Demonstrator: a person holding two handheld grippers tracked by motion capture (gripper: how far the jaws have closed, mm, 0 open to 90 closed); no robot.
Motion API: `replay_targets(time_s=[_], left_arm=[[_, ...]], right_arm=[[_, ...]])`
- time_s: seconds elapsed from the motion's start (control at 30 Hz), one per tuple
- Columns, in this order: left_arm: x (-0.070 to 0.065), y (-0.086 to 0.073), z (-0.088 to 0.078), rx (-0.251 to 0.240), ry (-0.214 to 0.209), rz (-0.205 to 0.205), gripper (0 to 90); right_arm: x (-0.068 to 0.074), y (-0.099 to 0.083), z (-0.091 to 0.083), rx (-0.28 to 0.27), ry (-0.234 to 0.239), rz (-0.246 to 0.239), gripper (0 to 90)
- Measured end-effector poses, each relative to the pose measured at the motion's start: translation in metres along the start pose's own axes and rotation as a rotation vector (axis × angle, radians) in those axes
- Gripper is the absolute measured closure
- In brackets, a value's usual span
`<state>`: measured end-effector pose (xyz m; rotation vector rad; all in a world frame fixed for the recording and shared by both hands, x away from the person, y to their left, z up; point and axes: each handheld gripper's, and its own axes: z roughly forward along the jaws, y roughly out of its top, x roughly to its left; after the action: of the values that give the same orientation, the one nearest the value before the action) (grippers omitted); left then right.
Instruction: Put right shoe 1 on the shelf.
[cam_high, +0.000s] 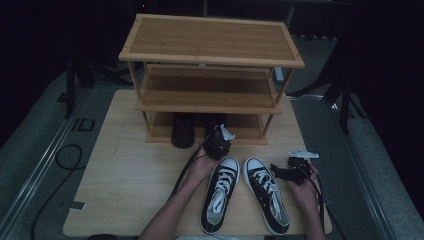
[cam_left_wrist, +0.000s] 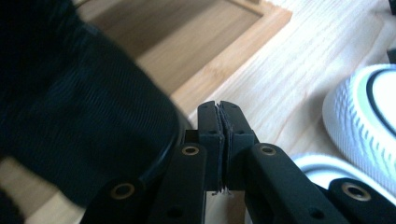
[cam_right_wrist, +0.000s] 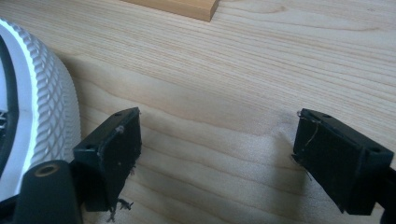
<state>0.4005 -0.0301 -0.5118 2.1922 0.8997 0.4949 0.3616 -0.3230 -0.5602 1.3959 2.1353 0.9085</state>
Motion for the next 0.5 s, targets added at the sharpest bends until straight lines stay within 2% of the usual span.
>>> replay_targets(time_s=[0.17, 0.3, 0.37, 0.5], left_arm=[[-0.002, 0.009, 0.01, 0.015, 0.01, 0.005, 89.1], [0.004, 0.004, 0.015, 0.049, 0.028, -0.008, 89.6], [0.009, 0.0, 0.013, 0.045, 0.017, -0.021, 89.9], [0.014, -0.003, 0.008, 0.045, 0.035, -0.019, 89.8]], right_arm=[[0.0, 0.0, 0.0, -0.001, 0.0, -0.001, 15.0], [0.0, 0.0, 0.0, -0.001, 0.0, -0.002, 15.0], [0.0, 0.0, 0.0, -0.001, 0.0, -0.002, 15.0], [0.0, 0.0, 0.0, -0.001, 0.0, -0.002, 15.0]])
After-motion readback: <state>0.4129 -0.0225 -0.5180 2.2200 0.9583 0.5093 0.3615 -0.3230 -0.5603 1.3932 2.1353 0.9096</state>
